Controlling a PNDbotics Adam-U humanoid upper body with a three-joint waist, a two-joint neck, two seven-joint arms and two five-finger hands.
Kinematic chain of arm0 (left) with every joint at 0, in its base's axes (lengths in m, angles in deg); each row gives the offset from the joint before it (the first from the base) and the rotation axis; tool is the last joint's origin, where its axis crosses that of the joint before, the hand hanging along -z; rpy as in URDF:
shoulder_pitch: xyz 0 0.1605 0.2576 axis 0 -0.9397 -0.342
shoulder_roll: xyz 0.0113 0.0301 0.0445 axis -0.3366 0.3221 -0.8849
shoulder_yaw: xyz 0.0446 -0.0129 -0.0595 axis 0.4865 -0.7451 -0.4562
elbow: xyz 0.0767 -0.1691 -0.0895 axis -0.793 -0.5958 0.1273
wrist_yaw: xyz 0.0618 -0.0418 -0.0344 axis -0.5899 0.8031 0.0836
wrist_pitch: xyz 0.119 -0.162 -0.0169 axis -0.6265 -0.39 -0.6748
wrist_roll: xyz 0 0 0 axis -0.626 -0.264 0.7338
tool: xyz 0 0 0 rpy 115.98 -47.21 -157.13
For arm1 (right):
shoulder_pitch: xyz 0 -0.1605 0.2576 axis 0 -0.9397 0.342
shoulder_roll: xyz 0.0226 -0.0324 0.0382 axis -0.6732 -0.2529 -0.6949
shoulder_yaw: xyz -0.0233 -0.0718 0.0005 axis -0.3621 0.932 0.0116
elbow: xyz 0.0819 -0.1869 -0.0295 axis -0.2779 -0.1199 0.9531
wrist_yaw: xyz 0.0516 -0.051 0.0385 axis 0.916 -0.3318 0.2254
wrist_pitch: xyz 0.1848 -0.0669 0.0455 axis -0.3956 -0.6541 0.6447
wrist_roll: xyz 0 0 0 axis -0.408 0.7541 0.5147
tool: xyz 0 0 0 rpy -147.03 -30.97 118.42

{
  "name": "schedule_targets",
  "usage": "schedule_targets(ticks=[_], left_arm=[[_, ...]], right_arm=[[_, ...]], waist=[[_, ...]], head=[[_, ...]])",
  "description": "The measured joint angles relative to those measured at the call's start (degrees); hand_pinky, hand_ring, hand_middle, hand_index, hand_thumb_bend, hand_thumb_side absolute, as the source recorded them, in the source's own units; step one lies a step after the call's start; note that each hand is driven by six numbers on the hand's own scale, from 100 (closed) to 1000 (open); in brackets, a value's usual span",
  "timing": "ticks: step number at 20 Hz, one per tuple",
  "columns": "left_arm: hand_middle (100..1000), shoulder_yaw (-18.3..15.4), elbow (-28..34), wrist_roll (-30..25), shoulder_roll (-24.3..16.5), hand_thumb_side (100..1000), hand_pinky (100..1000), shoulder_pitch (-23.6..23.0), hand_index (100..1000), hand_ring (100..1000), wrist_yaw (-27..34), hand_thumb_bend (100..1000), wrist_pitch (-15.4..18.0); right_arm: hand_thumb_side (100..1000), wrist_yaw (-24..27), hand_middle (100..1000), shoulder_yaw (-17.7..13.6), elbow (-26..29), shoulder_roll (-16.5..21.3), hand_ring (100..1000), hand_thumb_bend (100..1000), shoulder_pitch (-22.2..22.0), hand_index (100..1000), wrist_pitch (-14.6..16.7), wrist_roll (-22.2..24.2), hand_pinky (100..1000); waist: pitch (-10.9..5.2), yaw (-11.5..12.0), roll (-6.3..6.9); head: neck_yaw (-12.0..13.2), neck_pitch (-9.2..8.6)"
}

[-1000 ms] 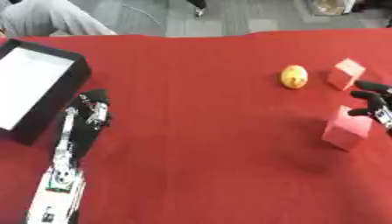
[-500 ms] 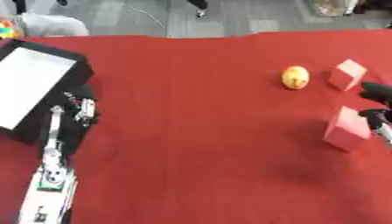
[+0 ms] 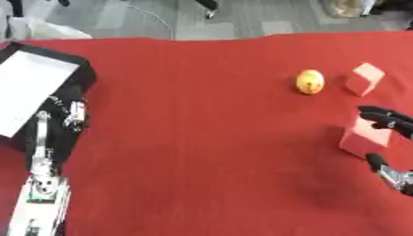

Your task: Pick up the objects with one hand, pass them to the other hand, and then place them into the box on the other side of the table.

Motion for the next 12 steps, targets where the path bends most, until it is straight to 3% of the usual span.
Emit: schedule_targets(ticks=[12], left_arm=[[536, -0.02, 0.00, 0.01, 0.00, 657, 419, 0.12, 744, 444, -0.03, 178, 0.01]], right_arm=[[572, -6.85, 989, -0.63, -4.25, 3.19, 993, 128, 1.95, 1000, 0.03, -8.61, 902]], waist=[[0.00, 0.09, 0.02]], head=[[-0.90, -0.23]])
